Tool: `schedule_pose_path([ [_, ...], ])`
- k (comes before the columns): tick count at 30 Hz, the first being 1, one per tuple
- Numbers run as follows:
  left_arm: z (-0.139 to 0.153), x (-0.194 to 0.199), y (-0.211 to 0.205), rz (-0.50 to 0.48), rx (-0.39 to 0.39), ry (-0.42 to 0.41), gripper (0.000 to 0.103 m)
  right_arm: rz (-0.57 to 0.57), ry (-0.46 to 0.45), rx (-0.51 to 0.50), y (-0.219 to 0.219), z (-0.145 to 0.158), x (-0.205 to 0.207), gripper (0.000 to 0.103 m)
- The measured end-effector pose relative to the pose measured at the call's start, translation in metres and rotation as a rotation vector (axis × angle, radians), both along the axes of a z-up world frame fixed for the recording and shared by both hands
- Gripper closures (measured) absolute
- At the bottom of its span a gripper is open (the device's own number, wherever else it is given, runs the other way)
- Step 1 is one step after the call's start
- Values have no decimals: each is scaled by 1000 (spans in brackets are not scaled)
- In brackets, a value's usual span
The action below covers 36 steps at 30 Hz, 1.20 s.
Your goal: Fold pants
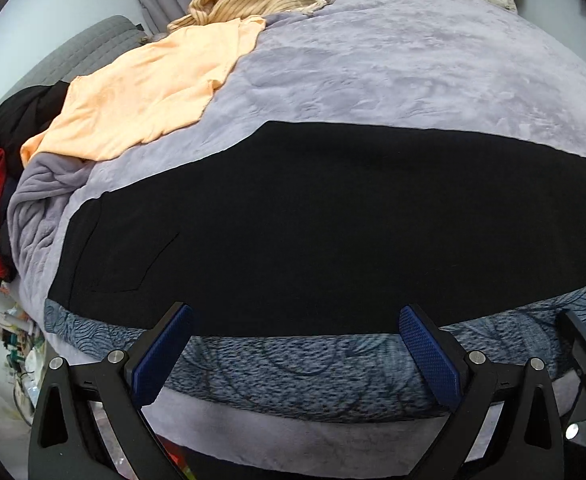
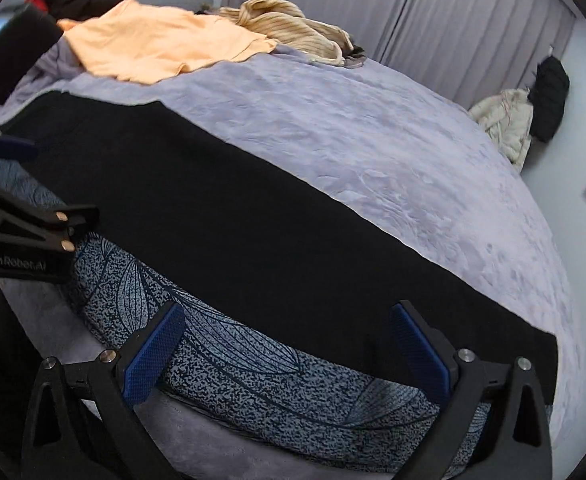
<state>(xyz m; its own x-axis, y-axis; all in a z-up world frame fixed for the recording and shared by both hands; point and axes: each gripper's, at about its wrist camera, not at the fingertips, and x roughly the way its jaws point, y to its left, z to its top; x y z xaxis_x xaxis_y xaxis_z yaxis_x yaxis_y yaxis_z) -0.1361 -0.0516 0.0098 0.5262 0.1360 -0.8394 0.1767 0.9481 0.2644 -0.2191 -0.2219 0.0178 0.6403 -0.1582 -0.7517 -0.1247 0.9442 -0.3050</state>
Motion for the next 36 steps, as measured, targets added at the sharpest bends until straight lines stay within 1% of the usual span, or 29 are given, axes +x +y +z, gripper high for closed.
schedule_pose_path([
  [1, -1, 1, 7, 12, -12, 4, 0, -1, 8, -30, 1, -5, 0, 1],
  [2, 0, 2, 15, 26, -27, 7, 0, -6, 10, -36, -4, -8, -2, 1],
  [5, 0, 0, 36, 59, -33, 7, 0, -85, 14, -51, -38, -11, -15, 1],
  [7, -4, -2, 52, 76, -16, 9, 0, -139, 22, -31, -66, -9, -27, 1],
  [8, -7, -3, 60, 87, -4, 16, 0, -168, 31, -4, -80, -8, -32, 1],
  [11, -18, -4, 88, 154, 29, 33, 0, -250, 53, 31, -112, -5, -39, 1],
  [13, -21, -2, 107, 208, 7, 49, 0, -277, 62, 56, -119, -4, -40, 0],
  [14, -22, -1, 116, 236, -11, 61, 0, -285, 69, 49, -117, -4, -38, 0],
  [15, -21, 0, 126, 265, -28, 71, 0, -289, 73, 20, -112, -2, -36, 0],
  [17, -19, 1, 140, 309, -30, 71, 0, -263, 46, -36, -95, 6, -33, 0],
  [18, -18, 0, 145, 331, -19, 63, 0, -229, 27, -39, -84, 12, -33, 1],
  [19, -14, 0, 151, 351, -11, 50, 0, -187, 10, -25, -73, 17, -31, 0],
  [20, -11, -2, 157, 365, -21, 33, 0, -143, -1, -1, -60, 21, -28, 0],
  [22, -1, -2, 172, 396, -76, 3, 0, -60, -4, 52, -35, 24, -17, 0],
  [25, 1, 3, 191, 445, -163, -6, 0, 70, -8, 76, 8, 20, 1, 0],
  [26, -3, 6, 197, 457, -166, -3, 0, 116, -3, 66, 23, 15, 6, 0],
  [28, -15, 13, 209, 488, -126, 8, 0, 167, 23, 10, 41, 0, 15, 1],
  [29, -19, 15, 219, 508, -126, 15, 0, 172, 29, -13, 46, -6, 18, 1],
  [30, -22, 15, 232, 532, -157, 22, 0, 173, 33, -6, 43, -9, 19, 1],
  [32, -26, 15, 255, 586, -219, 33, 0, 140, 54, 51, 26, -10, 20, 1],
  [33, -27, 14, 267, 616, -234, 33, 0, 113, 69, 68, 15, -11, 20, 0],
  [36, -27, 12, 293, 687, -233, 19, 0, 25, 98, 87, -20, -15, 16, 0],
])
